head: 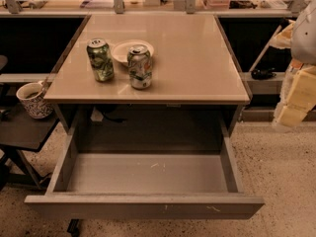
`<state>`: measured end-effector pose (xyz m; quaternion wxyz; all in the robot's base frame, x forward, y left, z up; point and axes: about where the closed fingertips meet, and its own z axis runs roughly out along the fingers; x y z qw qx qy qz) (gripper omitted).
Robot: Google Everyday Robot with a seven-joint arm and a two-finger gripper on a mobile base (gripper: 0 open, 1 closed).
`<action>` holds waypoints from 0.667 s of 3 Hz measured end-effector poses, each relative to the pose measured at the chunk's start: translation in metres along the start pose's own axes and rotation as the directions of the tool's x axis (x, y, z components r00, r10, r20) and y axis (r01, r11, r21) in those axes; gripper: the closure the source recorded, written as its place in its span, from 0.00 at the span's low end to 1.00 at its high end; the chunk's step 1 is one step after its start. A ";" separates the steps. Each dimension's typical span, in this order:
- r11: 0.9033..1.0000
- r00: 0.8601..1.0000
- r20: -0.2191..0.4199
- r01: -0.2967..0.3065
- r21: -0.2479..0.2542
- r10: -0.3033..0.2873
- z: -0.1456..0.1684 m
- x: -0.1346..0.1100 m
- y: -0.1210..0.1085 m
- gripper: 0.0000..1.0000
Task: Place 7up can into top drawer
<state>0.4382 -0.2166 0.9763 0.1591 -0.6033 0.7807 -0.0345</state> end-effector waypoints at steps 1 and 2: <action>1.000 1.000 0.002 0.001 0.003 -0.001 -0.001 -0.001 -0.001 0.00; 0.999 0.996 0.078 0.037 -0.010 -0.036 0.003 -0.017 -0.022 0.00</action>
Offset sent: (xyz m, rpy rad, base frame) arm 0.0661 0.0278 0.0133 0.1778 -0.0169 0.1534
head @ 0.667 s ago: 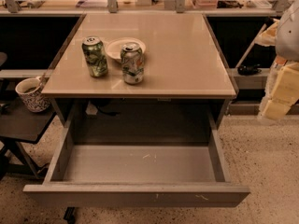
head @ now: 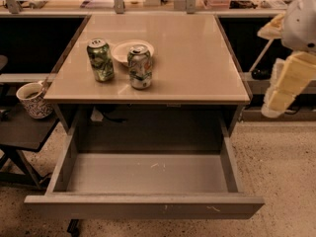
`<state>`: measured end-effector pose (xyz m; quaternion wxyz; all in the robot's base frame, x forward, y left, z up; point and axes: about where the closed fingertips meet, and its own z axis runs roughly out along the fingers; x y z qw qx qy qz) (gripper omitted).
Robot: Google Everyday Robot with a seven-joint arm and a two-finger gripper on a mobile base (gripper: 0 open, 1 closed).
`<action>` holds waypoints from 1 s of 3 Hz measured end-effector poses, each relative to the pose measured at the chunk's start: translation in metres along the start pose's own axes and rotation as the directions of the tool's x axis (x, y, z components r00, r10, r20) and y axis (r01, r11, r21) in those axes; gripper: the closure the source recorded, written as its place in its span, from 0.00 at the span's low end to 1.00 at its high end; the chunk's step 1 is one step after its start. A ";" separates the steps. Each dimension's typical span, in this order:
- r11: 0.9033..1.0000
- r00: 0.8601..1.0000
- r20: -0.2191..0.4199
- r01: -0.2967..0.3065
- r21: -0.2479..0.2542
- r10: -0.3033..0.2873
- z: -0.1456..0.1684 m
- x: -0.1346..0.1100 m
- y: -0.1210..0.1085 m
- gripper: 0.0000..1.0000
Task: Place 7up can into top drawer
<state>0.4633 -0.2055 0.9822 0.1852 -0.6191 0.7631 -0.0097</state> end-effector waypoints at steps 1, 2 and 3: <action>0.997 0.992 0.115 0.058 -0.041 -0.053 0.017 -0.028 -0.031 0.00; 0.992 0.969 0.232 0.102 -0.074 -0.083 0.038 -0.055 -0.065 0.00; 0.987 0.908 0.412 0.126 -0.098 -0.075 0.067 -0.071 -0.092 0.00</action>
Offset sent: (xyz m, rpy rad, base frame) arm 0.1347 0.0704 -0.0121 0.3440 0.0358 0.2626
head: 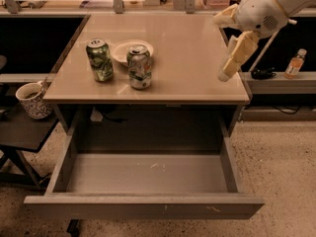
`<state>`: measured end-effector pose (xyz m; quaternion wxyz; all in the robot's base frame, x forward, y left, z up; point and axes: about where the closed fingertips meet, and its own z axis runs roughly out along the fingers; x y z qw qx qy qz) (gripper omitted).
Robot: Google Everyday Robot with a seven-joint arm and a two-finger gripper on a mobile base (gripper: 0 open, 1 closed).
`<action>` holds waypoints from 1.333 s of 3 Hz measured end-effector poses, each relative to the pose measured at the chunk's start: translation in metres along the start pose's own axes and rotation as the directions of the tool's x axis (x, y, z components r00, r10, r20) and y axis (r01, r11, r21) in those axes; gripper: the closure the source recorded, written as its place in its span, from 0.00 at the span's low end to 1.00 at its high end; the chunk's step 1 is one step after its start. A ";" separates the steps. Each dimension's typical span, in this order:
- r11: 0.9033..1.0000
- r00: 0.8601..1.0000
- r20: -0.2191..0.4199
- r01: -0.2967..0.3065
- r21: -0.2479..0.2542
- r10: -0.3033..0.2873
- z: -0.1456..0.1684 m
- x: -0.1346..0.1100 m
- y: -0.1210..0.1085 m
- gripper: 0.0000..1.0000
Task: Place 7up can into top drawer
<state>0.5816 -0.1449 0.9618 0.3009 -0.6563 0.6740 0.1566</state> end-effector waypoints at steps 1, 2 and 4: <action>1.000 0.999 0.038 -0.009 -0.016 0.009 0.009 -0.003 -0.004 0.00; 1.000 0.999 0.038 -0.009 -0.016 0.009 0.009 -0.003 -0.004 0.00; 0.998 0.961 0.274 0.043 -0.044 -0.030 0.069 -0.051 -0.027 0.00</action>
Offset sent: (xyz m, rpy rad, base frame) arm 0.0060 0.0077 -0.0048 0.0441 0.0164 0.0113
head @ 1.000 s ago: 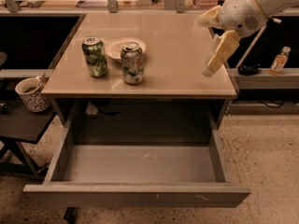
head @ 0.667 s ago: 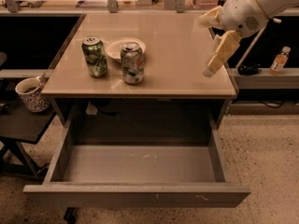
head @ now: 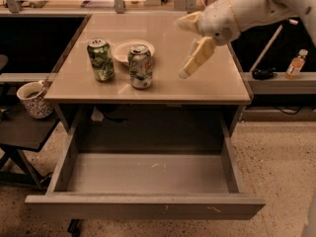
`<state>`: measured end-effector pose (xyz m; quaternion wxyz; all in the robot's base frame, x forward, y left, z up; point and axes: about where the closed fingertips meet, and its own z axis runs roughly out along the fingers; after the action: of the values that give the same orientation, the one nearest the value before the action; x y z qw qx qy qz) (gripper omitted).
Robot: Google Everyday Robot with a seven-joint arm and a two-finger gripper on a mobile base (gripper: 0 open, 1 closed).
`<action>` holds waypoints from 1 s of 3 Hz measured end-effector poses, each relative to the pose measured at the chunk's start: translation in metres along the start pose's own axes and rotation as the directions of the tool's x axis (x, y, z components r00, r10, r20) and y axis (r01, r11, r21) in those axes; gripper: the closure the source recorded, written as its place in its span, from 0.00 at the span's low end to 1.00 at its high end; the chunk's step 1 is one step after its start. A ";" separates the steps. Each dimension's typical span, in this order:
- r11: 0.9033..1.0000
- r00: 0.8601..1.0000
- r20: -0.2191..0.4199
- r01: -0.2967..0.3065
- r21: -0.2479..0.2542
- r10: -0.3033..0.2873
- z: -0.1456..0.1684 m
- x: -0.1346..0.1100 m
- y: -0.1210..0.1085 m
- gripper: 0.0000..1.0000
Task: Place 7up can into top drawer
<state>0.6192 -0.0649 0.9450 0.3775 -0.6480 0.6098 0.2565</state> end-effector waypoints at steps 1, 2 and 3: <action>0.998 0.993 0.108 0.048 -0.048 -0.042 0.047 -0.032 -0.014 0.00; 0.990 0.990 0.139 0.051 -0.131 -0.032 0.088 -0.041 -0.011 0.00; 0.990 0.990 0.140 0.052 -0.134 -0.033 0.090 -0.042 -0.011 0.00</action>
Offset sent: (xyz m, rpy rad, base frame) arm 0.0183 0.1350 -0.0352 0.1339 0.1083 0.2353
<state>0.6363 0.0323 0.9274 0.3784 -0.6660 0.5493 0.3341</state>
